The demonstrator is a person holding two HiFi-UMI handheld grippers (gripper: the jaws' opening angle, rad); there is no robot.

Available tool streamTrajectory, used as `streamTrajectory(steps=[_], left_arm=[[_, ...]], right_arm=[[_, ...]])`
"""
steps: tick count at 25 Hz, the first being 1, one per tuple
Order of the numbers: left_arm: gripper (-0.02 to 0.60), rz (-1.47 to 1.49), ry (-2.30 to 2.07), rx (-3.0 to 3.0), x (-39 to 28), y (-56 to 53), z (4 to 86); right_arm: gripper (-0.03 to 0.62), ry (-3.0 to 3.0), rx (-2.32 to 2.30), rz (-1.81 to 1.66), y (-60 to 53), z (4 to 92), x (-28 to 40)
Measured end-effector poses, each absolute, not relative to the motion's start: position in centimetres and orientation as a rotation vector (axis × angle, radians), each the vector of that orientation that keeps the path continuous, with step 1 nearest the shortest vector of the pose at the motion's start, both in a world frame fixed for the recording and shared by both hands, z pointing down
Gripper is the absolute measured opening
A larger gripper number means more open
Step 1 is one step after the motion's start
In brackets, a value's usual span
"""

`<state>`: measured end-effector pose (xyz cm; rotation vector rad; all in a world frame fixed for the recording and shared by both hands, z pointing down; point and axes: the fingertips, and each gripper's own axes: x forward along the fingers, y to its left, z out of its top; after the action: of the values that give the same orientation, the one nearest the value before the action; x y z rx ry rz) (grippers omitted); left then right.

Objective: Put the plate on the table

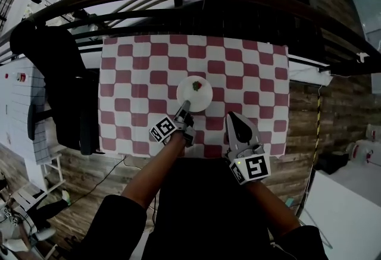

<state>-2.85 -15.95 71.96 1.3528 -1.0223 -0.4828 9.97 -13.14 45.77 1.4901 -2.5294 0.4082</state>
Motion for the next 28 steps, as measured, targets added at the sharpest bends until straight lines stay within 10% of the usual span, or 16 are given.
streamTrajectory(steps=[28], left_arm=[[0.032, -0.460, -1.052, 1.254, -3.1, -16.5, 75.2]], right_arm=[[-0.003, -2.464, 1.562, 0.474, -14.2, 46.8, 11.1]])
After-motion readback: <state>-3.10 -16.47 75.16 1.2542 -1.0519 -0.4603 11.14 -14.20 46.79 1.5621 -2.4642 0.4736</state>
